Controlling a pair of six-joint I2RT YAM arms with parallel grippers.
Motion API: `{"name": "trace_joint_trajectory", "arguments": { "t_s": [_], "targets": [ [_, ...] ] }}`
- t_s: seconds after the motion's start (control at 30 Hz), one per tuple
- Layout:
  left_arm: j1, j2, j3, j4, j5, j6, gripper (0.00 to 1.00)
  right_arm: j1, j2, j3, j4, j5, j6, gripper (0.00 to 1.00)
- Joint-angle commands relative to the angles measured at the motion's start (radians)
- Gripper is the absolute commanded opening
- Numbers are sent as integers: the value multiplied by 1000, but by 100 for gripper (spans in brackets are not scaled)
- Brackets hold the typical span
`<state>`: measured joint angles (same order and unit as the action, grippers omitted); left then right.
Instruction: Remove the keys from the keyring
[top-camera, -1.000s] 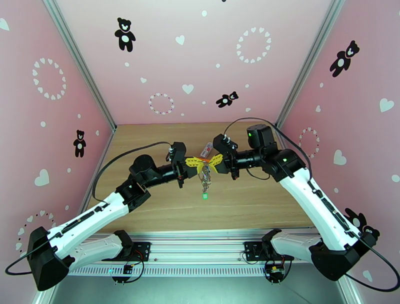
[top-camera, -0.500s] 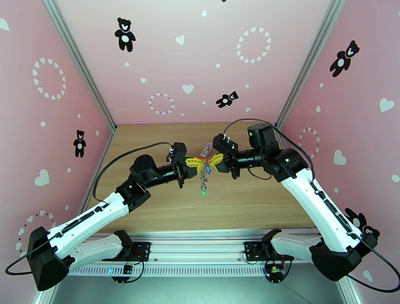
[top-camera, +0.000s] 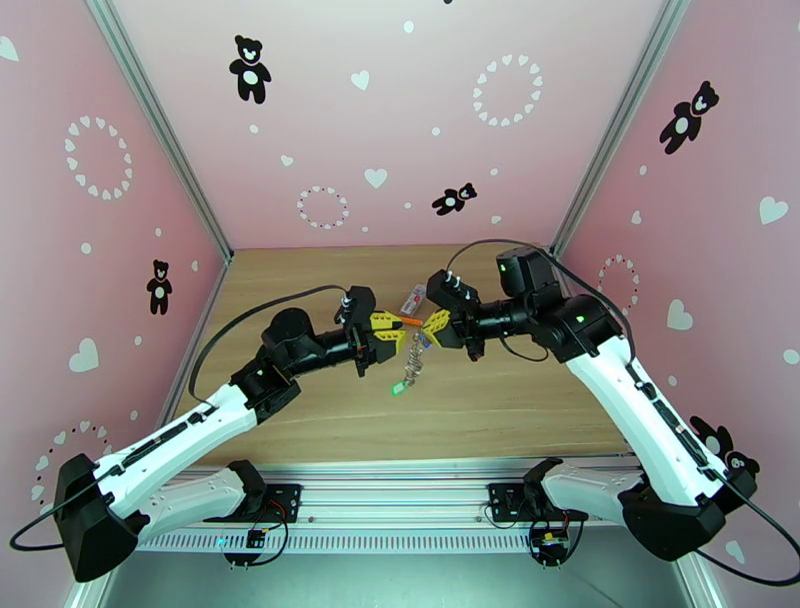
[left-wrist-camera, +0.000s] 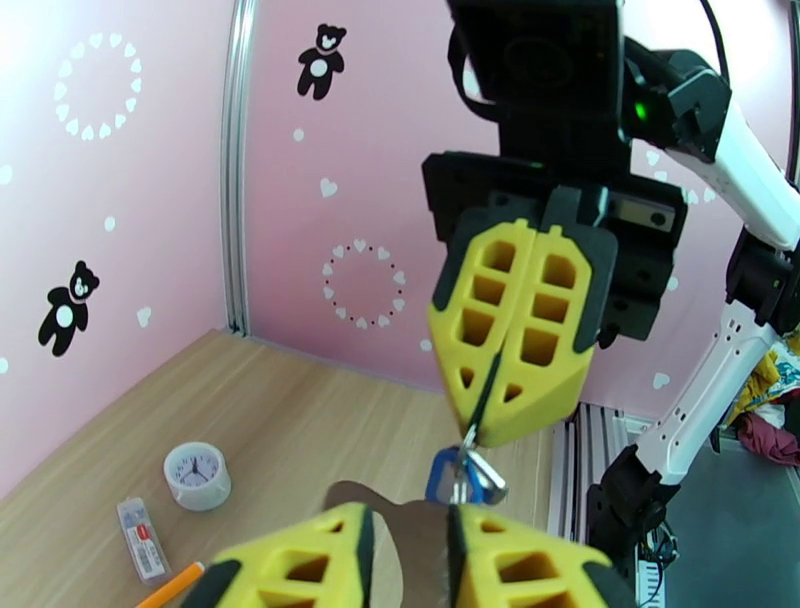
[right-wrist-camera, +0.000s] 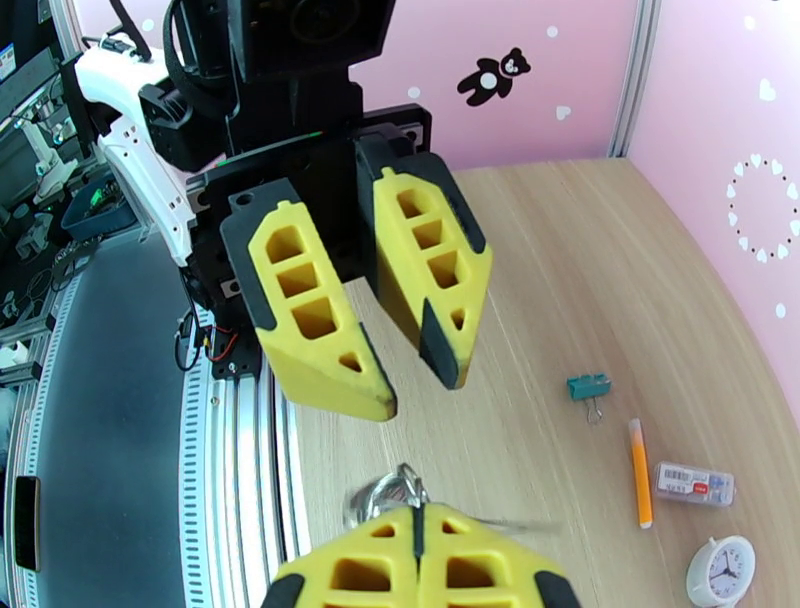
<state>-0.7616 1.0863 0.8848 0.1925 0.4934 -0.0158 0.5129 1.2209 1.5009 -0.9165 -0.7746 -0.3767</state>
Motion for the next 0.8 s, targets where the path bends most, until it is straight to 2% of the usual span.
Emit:
{"name": "trace_joint_trajectory", "arguments": {
  "t_s": [0.0,0.3,0.5,0.77],
  "targets": [
    [4,-19,57,-103,23,52,32,3,12,54,-51,-2,-30,0],
    [5,53,145,-179,156,51,38,7,24,73,-72,8,-41,0],
    [2,76,143,-165,149,17,39,10,24,68,-44,21,-17,0],
    [3,116,166,-208,158,49,40,15,26,62,-18,16,-1,0]
  ]
}}
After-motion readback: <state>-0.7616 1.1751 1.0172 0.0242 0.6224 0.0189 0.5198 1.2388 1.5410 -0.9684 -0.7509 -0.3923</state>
